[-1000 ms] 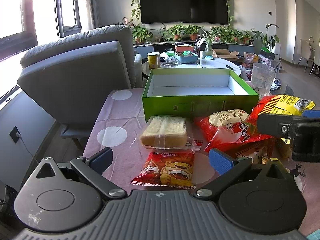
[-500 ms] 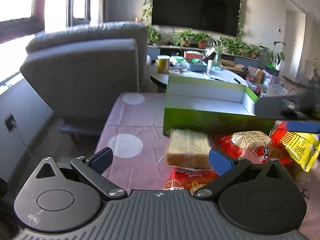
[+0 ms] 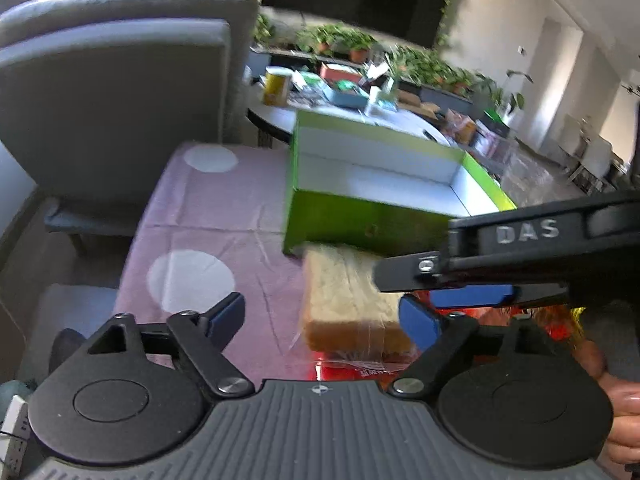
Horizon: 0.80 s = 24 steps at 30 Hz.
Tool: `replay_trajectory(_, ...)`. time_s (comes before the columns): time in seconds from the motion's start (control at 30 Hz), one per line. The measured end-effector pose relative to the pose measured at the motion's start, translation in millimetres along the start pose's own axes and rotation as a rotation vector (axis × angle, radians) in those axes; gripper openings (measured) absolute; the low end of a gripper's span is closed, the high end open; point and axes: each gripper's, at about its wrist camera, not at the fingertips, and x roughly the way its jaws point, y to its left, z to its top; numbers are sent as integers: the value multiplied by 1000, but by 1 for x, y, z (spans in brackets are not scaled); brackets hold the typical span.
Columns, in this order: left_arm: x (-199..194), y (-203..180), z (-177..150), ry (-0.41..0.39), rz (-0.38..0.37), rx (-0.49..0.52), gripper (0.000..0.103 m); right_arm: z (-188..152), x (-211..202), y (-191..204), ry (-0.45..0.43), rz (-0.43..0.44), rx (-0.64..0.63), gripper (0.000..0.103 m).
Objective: Organize snacks
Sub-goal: 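Grasp the plastic-wrapped bread slice with the right gripper, then carry the bread slice into the green box and open the right gripper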
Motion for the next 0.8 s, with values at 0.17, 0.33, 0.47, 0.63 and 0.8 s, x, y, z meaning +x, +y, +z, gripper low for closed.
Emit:
replay_trajectory(0.17, 15, 1, -3, 34, -42, -15, 78, 2, 18, -6, 48, -32, 42, 90)
replay_trajectory(0.33, 22, -2, -5, 59, -120, -60, 67, 1, 18, -4, 51, -35, 30, 90)
replay_trajectory(0.47, 5, -13, -7, 32, -109, -49, 65, -2, 11, 3, 36, -31, -30, 86)
replay_trajectory(0.63, -33, -31, 4, -62, -121, 3, 65, -6, -23, 11, -61, 0, -69, 86)
replay_trajectory(0.8, -50, -52, 29, -139, -113, 91, 66, 4, -55, 20, -171, 33, -105, 86)
